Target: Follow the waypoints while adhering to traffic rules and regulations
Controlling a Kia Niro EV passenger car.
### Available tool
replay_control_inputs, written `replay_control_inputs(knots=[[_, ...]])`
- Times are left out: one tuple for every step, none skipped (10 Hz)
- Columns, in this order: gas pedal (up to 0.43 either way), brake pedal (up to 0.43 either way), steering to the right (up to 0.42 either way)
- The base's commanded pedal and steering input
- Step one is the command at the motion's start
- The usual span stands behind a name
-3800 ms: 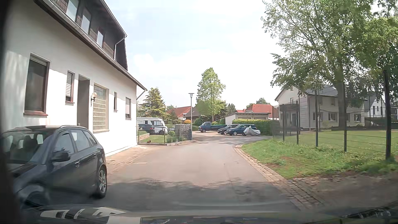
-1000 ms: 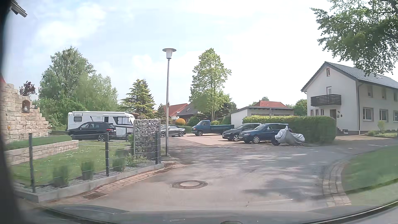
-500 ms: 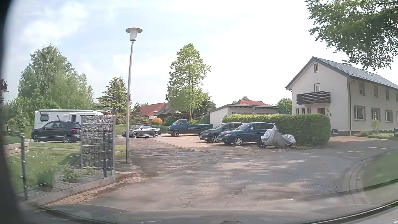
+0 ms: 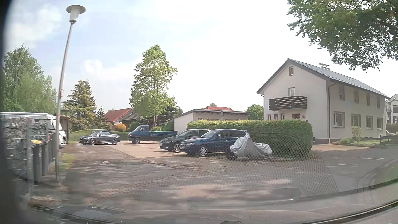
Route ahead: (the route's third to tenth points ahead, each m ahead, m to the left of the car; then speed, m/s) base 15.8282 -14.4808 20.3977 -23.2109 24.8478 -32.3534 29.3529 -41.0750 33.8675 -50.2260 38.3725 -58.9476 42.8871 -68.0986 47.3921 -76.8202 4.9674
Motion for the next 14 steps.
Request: replay_control_inputs(knots=[[0.118,0.0,0.319],[0.13,0.0,0.328],[0.157,0.0,0.333],[0.157,0.0,0.34],[0.157,0.0,0.354],[0.177,0.0,0.365],[0.177,0.0,0.365],[0.177,0.0,0.358],[0.177,0.0,0.355],[0.177,0.0,0.346],[0.177,0.0,0.335],[0.177,0.0,0.331],[0.177,0.0,0.327],[0.177,0.0,0.326]])
